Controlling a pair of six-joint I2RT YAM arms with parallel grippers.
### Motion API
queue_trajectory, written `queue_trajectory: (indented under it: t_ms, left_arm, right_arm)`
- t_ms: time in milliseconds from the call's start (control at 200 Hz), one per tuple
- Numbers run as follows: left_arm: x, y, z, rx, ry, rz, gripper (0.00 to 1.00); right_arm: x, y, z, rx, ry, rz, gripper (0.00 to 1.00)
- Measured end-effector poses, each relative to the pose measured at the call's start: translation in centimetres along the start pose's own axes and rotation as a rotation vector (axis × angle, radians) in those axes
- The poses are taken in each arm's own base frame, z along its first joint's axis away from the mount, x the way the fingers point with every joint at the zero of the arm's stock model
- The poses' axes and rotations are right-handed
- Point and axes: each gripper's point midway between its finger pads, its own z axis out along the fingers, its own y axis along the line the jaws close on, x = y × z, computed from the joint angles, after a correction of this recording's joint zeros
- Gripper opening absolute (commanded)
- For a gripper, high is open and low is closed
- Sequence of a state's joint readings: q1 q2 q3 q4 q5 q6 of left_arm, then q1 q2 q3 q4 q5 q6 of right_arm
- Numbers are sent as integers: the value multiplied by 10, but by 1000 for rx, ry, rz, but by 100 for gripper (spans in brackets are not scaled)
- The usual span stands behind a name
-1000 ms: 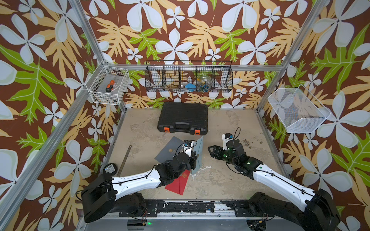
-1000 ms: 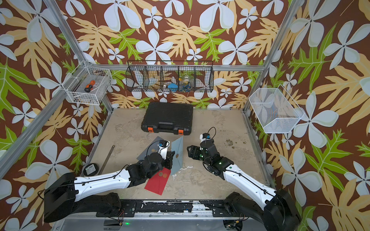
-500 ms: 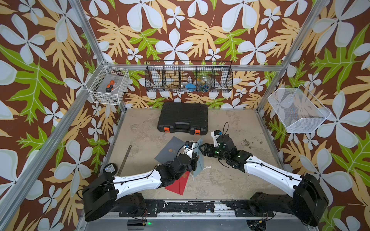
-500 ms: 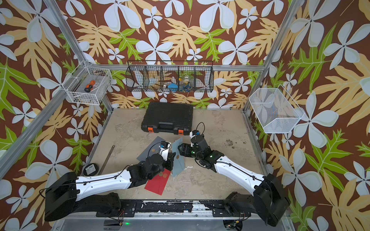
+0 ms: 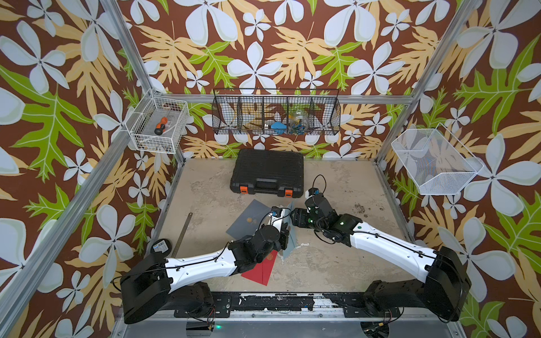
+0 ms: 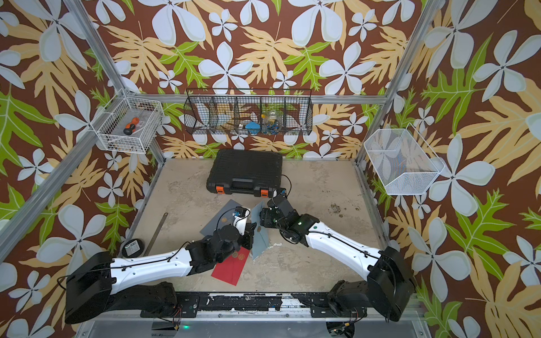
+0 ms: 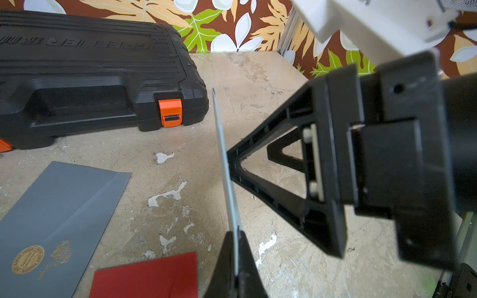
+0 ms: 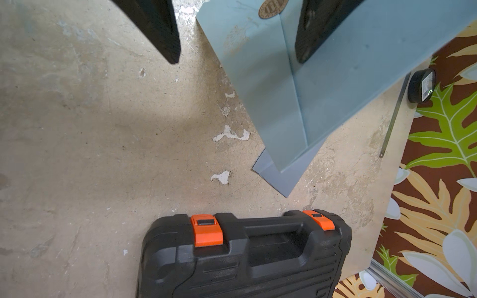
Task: Open the envelope
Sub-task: Open the envelope flap on the envelope.
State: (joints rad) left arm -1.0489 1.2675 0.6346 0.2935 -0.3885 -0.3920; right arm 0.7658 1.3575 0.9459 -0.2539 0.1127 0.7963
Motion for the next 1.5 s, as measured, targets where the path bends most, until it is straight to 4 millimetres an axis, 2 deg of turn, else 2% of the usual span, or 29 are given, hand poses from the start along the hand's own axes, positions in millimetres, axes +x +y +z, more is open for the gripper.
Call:
queue_trajectory:
  t_ms: [811, 1192, 1502]
  left_arm:
    - [-4, -5, -2, 10, -9, 26, 0]
    - [-4, -4, -2, 2, -12, 31, 0]
    - [-5, -5, -2, 5, -12, 35, 0]
  right_arm:
    - [-2, -3, -7, 56, 14, 16, 66]
    - [1, -2, 1, 80, 39, 16, 65]
    - [1, -6, -3, 94, 39, 24, 64]
